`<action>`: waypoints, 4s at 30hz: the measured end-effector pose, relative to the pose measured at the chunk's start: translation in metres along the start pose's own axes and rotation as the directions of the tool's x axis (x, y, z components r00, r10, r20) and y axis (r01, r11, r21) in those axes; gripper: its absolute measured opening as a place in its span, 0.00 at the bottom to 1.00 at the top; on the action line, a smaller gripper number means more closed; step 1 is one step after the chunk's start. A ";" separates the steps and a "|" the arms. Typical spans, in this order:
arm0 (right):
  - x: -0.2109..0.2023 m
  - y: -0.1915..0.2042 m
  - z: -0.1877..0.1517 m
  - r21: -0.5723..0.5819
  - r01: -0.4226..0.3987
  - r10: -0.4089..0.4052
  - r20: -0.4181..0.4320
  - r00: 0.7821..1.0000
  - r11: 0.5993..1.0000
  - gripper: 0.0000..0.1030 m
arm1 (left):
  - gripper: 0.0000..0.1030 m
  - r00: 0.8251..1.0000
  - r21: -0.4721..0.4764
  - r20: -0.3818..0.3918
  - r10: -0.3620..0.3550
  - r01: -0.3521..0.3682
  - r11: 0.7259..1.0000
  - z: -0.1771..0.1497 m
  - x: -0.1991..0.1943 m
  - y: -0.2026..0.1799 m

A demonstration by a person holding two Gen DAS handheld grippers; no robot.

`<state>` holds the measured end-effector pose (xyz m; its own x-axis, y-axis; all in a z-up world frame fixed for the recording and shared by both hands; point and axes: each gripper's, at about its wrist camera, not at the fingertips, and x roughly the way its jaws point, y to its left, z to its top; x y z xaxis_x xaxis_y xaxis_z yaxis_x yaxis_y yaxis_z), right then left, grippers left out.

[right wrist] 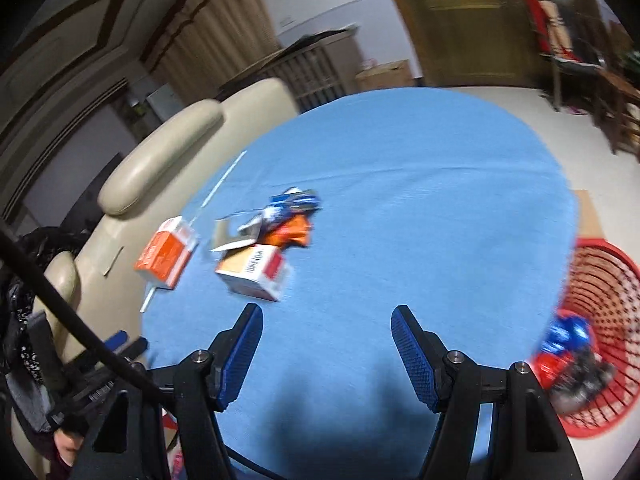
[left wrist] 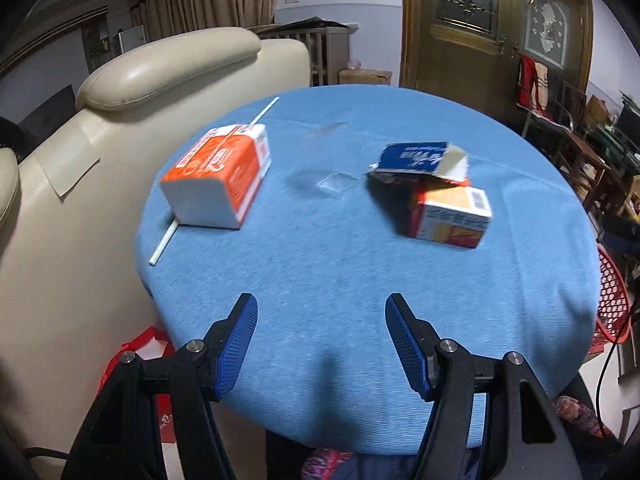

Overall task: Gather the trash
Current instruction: 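Grasp the blue toothpaste box with the right tool and lift it, then grasp the clear plastic tray with the left tool and lift it, then carry the toothpaste box and plastic tray toward the red basket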

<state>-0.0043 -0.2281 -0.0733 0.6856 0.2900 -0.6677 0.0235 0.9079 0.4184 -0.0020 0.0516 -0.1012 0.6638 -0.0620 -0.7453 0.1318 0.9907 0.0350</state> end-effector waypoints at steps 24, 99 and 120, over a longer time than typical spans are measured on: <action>0.155 0.091 0.080 -0.070 -0.095 0.084 -0.145 0.986 0.993 0.75 | 0.65 0.999 -0.093 -0.036 0.020 -0.024 0.995 -0.001 0.015 0.054; -0.053 0.027 -0.009 -0.001 -0.068 0.067 0.188 0.980 0.998 0.56 | 0.61 0.977 0.071 0.191 -0.097 0.085 0.994 0.109 -0.046 -0.072; -0.111 -0.003 -0.033 0.050 -0.030 0.015 0.267 0.964 0.998 0.56 | 0.61 0.944 0.226 0.320 -0.085 0.011 0.974 0.079 -0.116 -0.129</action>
<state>-0.1045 -0.2531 -0.0208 0.8553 0.2126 -0.4725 0.0391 0.8828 0.4681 -0.0379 -0.0783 0.0339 0.8509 -0.1814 -0.4929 0.3020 0.9368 0.1766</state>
